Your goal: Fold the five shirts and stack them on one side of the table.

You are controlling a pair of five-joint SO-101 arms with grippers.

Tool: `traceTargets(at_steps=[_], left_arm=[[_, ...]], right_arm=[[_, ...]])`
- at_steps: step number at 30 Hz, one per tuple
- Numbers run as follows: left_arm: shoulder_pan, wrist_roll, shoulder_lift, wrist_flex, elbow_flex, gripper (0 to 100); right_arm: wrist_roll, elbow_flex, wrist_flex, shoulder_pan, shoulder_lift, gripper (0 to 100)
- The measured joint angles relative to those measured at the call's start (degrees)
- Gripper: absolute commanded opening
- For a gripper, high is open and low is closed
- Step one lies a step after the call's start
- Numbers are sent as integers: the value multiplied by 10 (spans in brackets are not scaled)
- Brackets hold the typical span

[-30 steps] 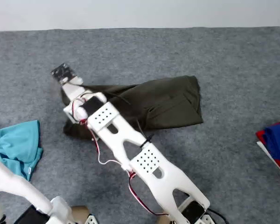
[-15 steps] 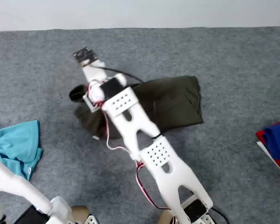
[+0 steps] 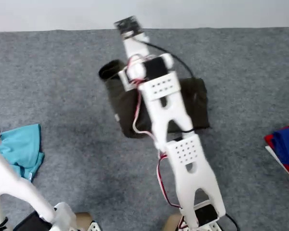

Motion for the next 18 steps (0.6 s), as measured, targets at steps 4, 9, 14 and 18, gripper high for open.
traceTargets(at_steps=[4,9,14,18], left_arm=[[20,1,0,0,0,51],[26,13,0,0,0,51],[26,15,0,-6,0,51],[26,15,0,-6,0,51]], right_arm=[[25,-1,0,47,-12,9],[37,-1,1,75,-12,9],[43,61,1,94,-35,9],[43,153,1,117,-70,9]])
